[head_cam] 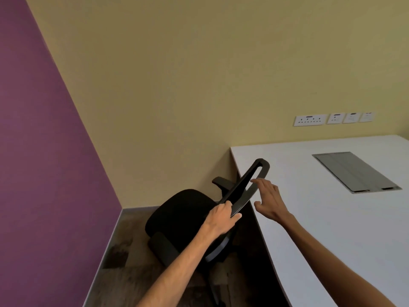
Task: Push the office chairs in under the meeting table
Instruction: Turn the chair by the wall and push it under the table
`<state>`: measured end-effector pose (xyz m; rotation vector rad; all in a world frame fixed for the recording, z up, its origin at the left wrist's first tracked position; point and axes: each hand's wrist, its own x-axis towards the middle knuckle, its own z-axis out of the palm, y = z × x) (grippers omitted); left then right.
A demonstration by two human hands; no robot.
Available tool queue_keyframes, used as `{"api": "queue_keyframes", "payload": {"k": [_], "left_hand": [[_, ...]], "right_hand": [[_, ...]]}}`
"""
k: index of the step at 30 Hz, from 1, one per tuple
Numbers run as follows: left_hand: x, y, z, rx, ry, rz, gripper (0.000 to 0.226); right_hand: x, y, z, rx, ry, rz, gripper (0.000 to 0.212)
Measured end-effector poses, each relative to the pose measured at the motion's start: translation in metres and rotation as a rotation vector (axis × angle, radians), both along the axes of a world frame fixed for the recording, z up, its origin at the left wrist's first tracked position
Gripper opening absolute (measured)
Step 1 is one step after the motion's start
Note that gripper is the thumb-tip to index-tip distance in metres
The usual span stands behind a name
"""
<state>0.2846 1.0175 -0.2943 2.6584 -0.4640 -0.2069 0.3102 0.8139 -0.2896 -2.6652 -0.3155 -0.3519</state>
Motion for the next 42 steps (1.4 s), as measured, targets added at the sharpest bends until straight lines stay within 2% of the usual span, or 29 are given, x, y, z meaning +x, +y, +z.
{"api": "queue_keyframes", "payload": {"k": [4,8,11,14,15,18,19,23,27,34,42], "left_hand": [[-0.006,0.021,-0.013,0.043,-0.089,0.025,0.042],[-0.018,0.057,-0.030,0.146,-0.286,0.071,0.040],[-0.023,0.092,-0.034,0.216,-0.314,0.149,0.036],[-0.027,0.129,-0.032,0.229,-0.285,0.208,0.026],[-0.028,0.142,-0.031,0.234,-0.273,0.216,0.024],[-0.028,0.181,-0.032,0.266,-0.249,0.230,0.018],[-0.026,0.193,-0.033,0.270,-0.249,0.224,0.018],[-0.015,0.220,-0.032,0.293,-0.236,0.158,0.020],[-0.006,0.252,-0.030,0.327,-0.228,0.060,0.020],[0.020,0.287,-0.027,0.335,-0.309,-0.192,0.020],[0.072,0.313,-0.029,0.310,-0.381,-0.378,0.030]], "right_hand": [[0.011,0.007,-0.018,-0.055,0.070,0.046,0.071],[0.017,0.013,-0.027,-0.132,0.021,0.058,0.043],[0.016,0.029,-0.022,-0.212,0.033,0.068,0.020],[0.007,0.057,-0.018,-0.260,0.126,0.090,0.009],[0.005,0.068,-0.020,-0.294,0.125,0.092,0.008],[-0.003,0.104,-0.031,-0.375,0.060,0.085,0.033],[-0.007,0.115,-0.034,-0.389,0.046,0.078,0.035],[-0.024,0.150,-0.039,-0.402,0.094,0.033,0.016],[-0.043,0.189,-0.035,-0.403,0.149,-0.067,0.012],[-0.066,0.260,-0.039,-0.392,0.154,-0.271,0.020],[-0.055,0.295,-0.041,-0.389,0.146,-0.417,0.023]]}}
